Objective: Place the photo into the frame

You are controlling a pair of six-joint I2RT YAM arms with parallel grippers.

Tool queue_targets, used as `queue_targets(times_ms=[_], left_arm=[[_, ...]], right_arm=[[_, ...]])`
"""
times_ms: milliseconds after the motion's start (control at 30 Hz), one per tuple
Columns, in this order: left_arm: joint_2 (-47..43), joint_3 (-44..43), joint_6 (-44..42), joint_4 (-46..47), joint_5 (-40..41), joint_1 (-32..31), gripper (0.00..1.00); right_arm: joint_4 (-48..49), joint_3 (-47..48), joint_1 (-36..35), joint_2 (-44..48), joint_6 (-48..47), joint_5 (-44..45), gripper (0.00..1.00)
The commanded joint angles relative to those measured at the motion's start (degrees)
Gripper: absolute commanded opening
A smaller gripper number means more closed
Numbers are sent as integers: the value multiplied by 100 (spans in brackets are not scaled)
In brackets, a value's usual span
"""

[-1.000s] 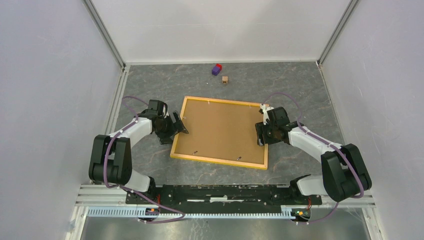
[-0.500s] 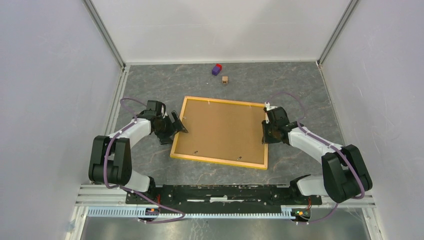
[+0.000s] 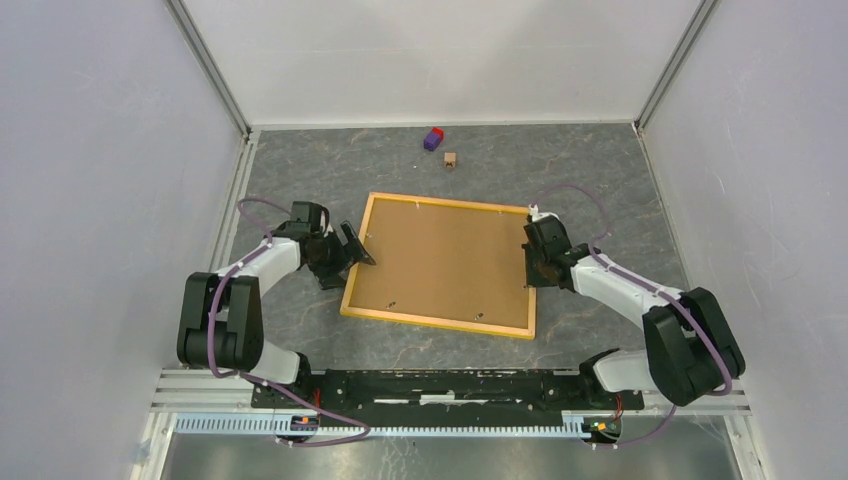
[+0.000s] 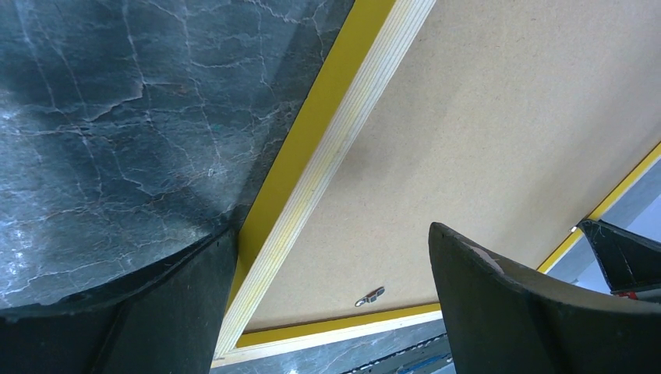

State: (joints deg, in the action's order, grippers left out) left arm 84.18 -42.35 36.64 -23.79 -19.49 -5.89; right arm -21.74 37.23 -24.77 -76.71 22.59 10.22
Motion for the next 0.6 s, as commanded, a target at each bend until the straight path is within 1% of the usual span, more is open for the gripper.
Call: queue_targets(times_ms=[0,100,233,367,433,500,533,567], left_arm=[[93,265,344,271,-392,-61,97],[-9,346,533,17,-425,-61,94],[-699,920,1051,69,-394,-100,90],[-1217,1266,1344,87,-501,-248,89],[-1381,1207,1514,-231,-307,-597,89],[-1653,993,1797,-618,176,-1209,90],[-1798,905,1956,-782,409,-1617,91],[-2012,814,2160,-1005,744,-1965,91]], right_arm=[[-12,147,-225,-366,-675,-476,0],[152,369,-226,-509,-907,-488,0],[397,768,-229,-800,-1165,-456,3],[528,1308,-221,-1409,-1485,-435,7],[542,1529,-222,-1684,-1580,-480,13],[598,1647,-224,-1856,-1618,-505,24],[573,1760,-225,-1909,-1619,-473,30],[444,1932,-229,-1966,-1631,-365,37]])
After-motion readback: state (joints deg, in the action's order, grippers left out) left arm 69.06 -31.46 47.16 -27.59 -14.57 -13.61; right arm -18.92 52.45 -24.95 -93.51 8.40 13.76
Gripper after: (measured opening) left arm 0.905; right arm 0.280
